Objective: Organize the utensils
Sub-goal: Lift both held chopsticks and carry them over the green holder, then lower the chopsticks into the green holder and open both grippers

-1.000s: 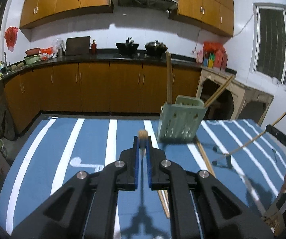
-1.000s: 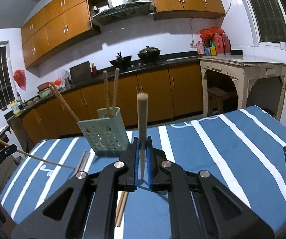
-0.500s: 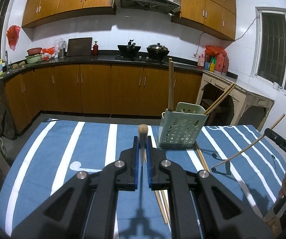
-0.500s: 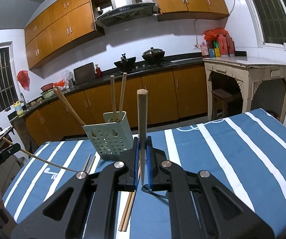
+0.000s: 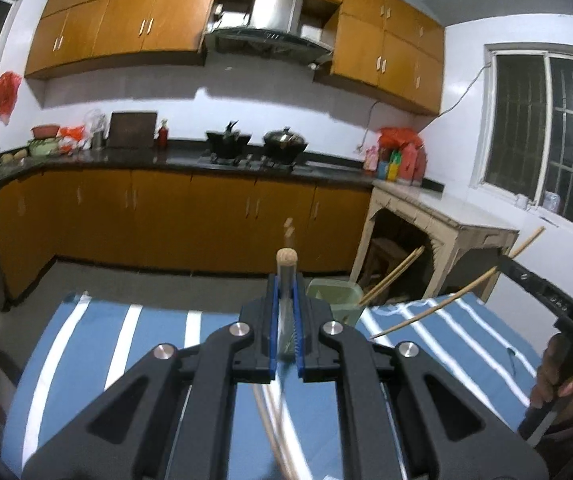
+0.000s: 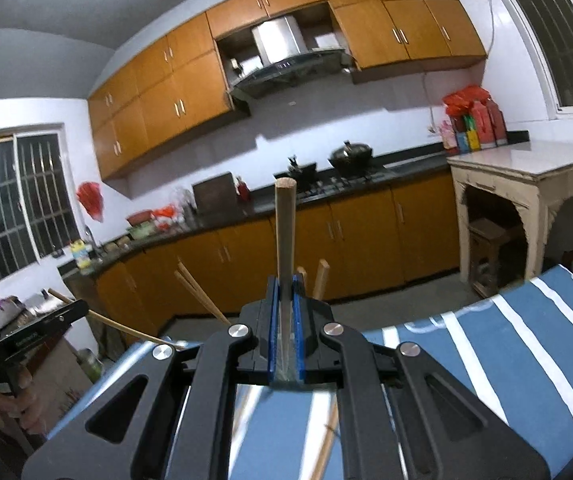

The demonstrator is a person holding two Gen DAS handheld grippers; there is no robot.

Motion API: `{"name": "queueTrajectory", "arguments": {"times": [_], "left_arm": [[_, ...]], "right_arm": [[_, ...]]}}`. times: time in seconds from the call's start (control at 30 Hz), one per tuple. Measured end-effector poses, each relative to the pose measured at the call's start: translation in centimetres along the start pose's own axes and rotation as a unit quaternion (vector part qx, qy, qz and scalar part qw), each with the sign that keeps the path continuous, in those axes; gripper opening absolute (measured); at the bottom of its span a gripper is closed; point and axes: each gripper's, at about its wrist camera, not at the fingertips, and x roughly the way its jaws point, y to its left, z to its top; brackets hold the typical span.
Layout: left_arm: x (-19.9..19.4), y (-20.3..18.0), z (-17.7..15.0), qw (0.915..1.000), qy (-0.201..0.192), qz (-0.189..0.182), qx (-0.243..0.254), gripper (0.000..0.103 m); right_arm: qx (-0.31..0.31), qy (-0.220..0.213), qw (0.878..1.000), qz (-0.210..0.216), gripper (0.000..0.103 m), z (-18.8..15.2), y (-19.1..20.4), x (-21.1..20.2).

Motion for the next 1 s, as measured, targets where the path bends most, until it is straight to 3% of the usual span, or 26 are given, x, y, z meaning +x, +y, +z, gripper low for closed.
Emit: {"name": "queueTrajectory", "arguments": {"times": [0.2,0.4,0.77,1.0], "left_arm": [[0.3,-2.1,3.4,0.9994,-0.03,-0.01,0.01,0.008],[3.2,-3.6,5.3,0.9992,-0.039,-0.008,0.009,0.008],[8.8,-5.0,6.7,0.9955,-0.087,0.035,0.012,0.008],[12.6,-5.3,5.4,0.9972,-0.06,0.043,0.013,0.008]], "right_arm": [[-0.01,-0.031,0.999,0.009,0.008,2.3,1.7,1.7],[-0.024,-0.033,0.999,-0.018,0.008,2.5,2.1,5.3],[-0.027,0.008,0.999,-0.039,0.008,0.9,1.3,9.6],[-0.03,0.034,0.998,-0.032,0.008,0.3,1.2,10.9]]}}
